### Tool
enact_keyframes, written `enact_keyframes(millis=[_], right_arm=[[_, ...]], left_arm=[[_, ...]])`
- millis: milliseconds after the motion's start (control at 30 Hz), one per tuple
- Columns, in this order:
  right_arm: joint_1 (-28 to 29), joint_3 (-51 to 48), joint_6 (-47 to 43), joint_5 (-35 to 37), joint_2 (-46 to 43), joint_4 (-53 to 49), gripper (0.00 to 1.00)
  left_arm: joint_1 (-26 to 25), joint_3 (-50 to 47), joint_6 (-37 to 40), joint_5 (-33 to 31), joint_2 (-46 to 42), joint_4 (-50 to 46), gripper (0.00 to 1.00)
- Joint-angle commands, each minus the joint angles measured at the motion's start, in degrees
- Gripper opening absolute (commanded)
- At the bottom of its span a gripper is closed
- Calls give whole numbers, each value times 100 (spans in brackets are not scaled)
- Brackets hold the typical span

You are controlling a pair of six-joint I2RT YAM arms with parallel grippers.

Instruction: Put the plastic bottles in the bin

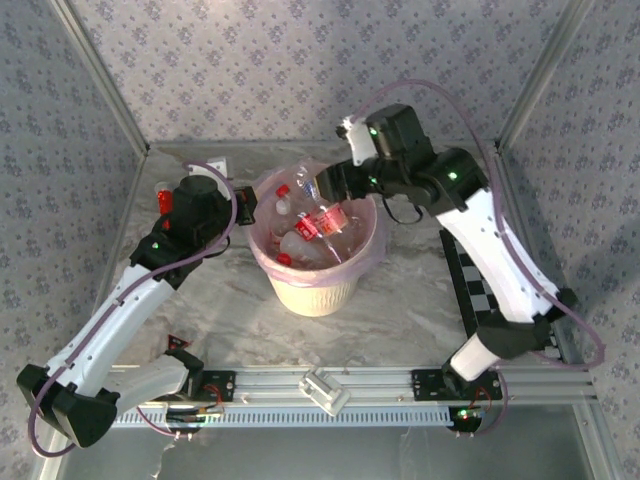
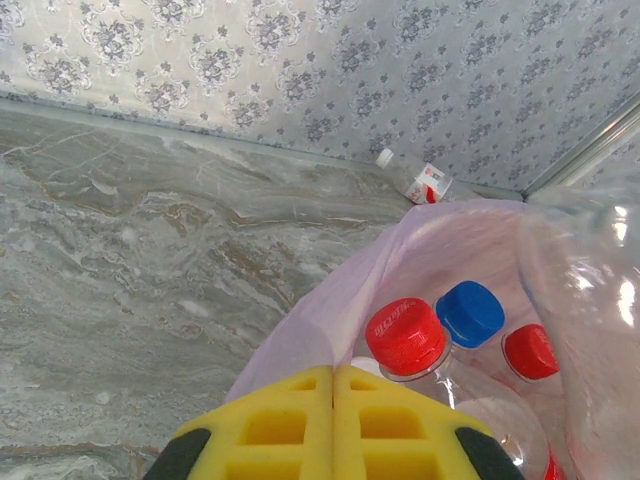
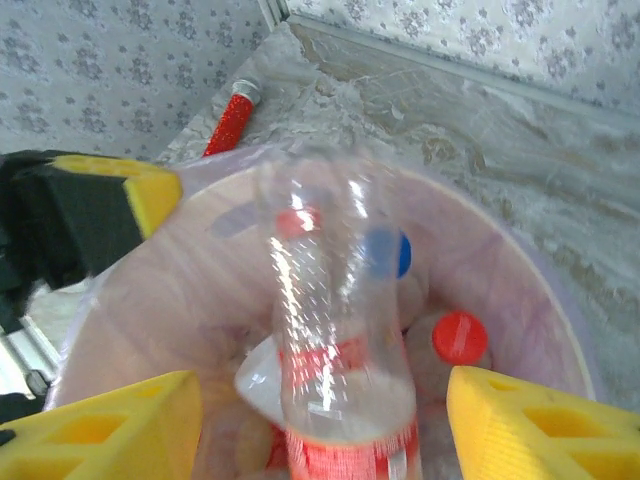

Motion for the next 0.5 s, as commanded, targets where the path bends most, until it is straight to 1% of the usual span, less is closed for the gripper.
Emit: enact_keyframes(millis=[0, 100, 200, 267, 333, 400, 467], right_arm=[[52, 231, -352, 3, 613, 192, 60], [92, 315, -452, 113, 951, 297, 54], [163, 207, -525, 323, 1133, 104, 50], [227, -239, -512, 465, 1024, 170, 45], [271, -817, -411, 403, 833, 363, 41], [286, -1300, -281, 302, 668, 559, 40], [282, -1429, -229, 258, 583, 625, 40]], left_arm=[[7, 151, 44, 84, -8, 185, 0], [9, 232, 79, 89, 37, 152, 0], [8, 285, 114, 114, 54, 121, 0], [7, 299, 132, 114, 64, 105, 0], [7, 299, 146, 124, 79, 87, 0], [11, 286, 150, 121, 98, 105, 0], [7, 287, 150, 129, 137, 138, 0]])
